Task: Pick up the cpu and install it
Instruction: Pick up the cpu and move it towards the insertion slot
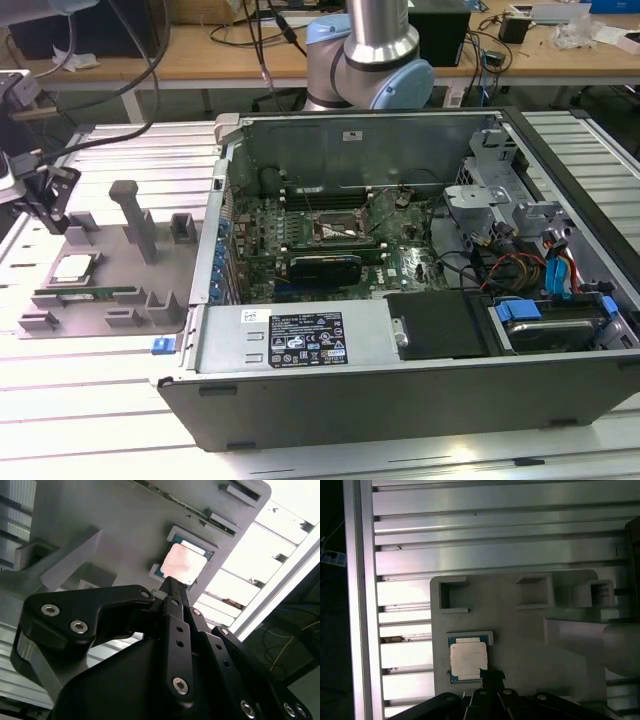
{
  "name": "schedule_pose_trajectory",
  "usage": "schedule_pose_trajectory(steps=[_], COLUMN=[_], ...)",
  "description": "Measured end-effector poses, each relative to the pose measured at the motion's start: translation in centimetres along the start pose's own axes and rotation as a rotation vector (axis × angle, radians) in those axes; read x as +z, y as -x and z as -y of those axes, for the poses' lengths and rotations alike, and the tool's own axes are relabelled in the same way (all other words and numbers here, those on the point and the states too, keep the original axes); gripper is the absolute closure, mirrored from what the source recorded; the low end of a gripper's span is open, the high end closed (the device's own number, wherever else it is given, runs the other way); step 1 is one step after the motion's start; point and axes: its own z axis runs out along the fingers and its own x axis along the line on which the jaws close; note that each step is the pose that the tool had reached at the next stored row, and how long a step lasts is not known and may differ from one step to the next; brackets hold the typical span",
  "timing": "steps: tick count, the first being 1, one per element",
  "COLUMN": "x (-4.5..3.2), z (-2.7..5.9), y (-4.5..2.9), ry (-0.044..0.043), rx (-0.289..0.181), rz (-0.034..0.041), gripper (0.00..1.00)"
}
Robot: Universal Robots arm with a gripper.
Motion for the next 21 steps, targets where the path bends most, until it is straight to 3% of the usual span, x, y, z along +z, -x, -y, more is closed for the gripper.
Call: schedule_pose_trajectory(steps=[21], x=[2.43], z=[0.27], y=[-1.92], ry=[-0.0001], rx=[0.0], rz=[-0.0001], gripper=[0.89])
